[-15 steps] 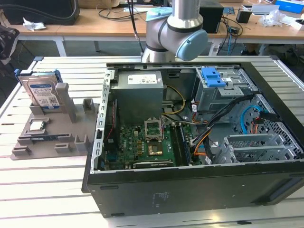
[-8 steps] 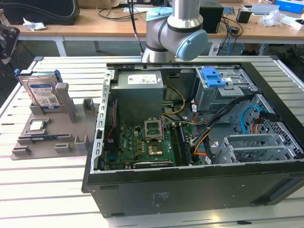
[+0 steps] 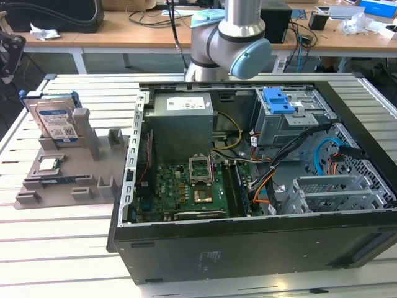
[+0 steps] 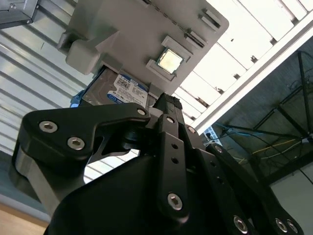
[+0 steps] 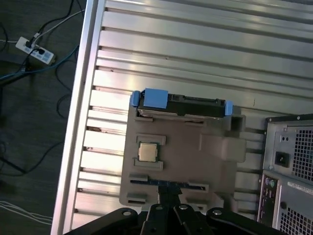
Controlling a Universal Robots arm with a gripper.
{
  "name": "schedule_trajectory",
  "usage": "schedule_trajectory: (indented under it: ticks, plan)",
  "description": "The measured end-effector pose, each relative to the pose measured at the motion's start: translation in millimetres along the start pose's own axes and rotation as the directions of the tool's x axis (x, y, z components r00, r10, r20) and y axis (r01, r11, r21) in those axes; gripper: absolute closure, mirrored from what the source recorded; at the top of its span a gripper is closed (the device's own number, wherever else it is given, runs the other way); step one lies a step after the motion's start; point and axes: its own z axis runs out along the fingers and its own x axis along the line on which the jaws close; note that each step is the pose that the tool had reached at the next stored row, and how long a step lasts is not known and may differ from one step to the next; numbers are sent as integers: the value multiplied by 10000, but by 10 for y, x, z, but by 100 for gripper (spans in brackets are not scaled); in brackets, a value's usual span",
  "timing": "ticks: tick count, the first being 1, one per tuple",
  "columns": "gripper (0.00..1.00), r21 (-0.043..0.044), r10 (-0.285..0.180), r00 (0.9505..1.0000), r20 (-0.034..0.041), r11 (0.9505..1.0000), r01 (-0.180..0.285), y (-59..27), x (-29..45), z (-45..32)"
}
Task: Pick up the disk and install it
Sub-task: 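Pick up the disk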
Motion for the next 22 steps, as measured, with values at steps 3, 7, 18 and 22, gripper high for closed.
schedule_trajectory:
  ticks: [3,7,18,22]
  plan:
    - [90,-12,-471,9989,-19,9989,471,0,0,0]
    - [90,-31,-1215,9926,-49,9926,1215,0,0,0]
    - [90,-70,-2422,9702,-94,9702,2421,0,0,0]
    - [90,-82,-2775,9607,-106,9607,2774,0,0,0]
